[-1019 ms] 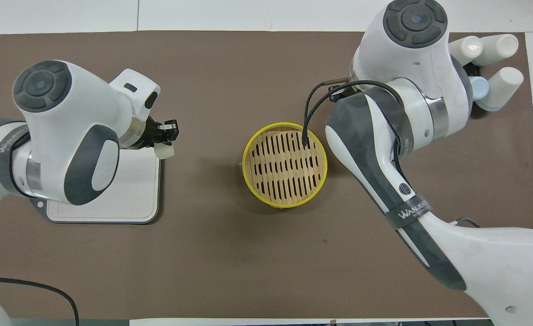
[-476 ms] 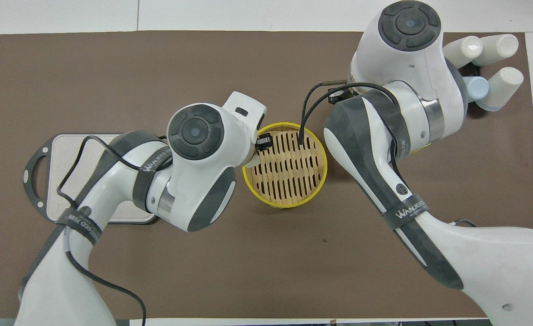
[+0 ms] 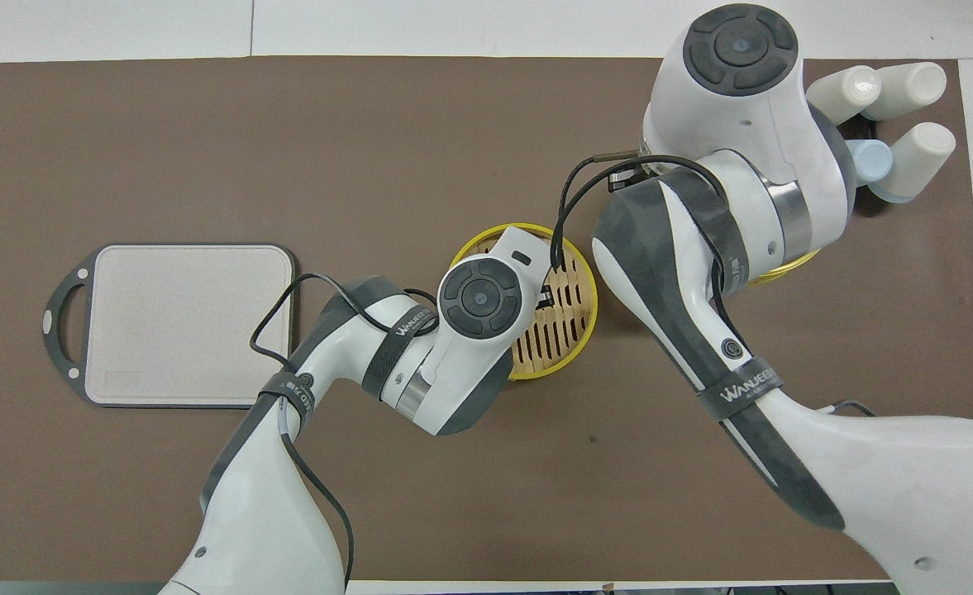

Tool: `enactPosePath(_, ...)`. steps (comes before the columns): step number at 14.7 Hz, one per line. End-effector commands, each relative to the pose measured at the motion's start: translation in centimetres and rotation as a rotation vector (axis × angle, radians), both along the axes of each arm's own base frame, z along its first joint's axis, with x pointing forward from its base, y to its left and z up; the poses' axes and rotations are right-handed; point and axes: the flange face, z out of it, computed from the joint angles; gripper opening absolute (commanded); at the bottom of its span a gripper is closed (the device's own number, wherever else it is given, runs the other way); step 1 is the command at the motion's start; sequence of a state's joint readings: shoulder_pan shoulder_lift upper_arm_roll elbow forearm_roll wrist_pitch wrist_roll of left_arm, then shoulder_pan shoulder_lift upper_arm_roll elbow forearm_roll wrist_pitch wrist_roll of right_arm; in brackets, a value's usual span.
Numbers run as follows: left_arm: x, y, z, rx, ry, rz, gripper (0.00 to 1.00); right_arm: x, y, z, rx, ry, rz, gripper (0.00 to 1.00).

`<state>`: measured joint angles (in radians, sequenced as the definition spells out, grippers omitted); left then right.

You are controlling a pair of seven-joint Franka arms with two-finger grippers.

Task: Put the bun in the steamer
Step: 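Carry the bun with the left gripper into the open steamer basket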

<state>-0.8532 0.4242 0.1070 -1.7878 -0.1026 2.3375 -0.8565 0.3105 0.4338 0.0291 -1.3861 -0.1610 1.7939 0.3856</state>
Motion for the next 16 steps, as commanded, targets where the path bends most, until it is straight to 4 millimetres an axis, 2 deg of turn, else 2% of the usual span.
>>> enactPosePath(1, 0.1, 0.2, 0.5, -0.004, -0.012, 0.016, 0.48, -1.0, -0.2, 1.0, -0.031, -0.007, -0.011, 0.00)
enactPosePath(2, 0.1, 0.2, 0.5, -0.004, -0.010, 0.025, 0.55, -1.1, -0.1, 0.9, -0.033, -0.007, -0.012, 0.00)
enactPosePath(3, 0.1, 0.2, 0.5, 0.002, -0.005, 0.025, 0.72, -1.2, 0.0, 0.8, -0.035, -0.007, -0.023, 0.00)
enactPosePath(4, 0.1, 0.2, 0.5, 0.003, -0.003, 0.025, 0.95, -1.3, 0.0, 0.7, -0.040, -0.009, -0.039, 0.00)
enactPosePath(5, 0.1, 0.3, 0.6, 0.005, -0.001, 0.025, 1.00, -1.3, 0.1, 0.7, -0.049, -0.014, -0.041, 0.00)
enactPosePath(7, 0.1, 0.9, 1.6, 0.015, 0.019, 0.026, 1.00, -1.3, 0.0, 0.7, -0.054, -0.016, -0.039, 0.00)
enactPosePath(9, 0.5, 2.3, 4.4, 0.009, 0.026, 0.039, 1.00, -1.2, -0.1, 0.8, -0.071, -0.022, -0.035, 0.00)
enactPosePath(12, 2.3, 7.3, 9.4, 0.007, 0.049, 0.091, 1.00, -1.3, -0.1, 0.7, -0.080, -0.023, -0.033, 0.00)
enactPosePath(14, 3.2, 10.8, 12.0, 0.016, 0.070, 0.087, 1.00, -1.3, 0.1, 0.8, -0.079, -0.026, -0.038, 0.00)
enactPosePath(16, 4.1, 15.3, 14.3, 0.029, 0.100, 0.062, 1.00, -1.7, 1.6, 1.0, -0.070, -0.045, -0.055, 0.00)
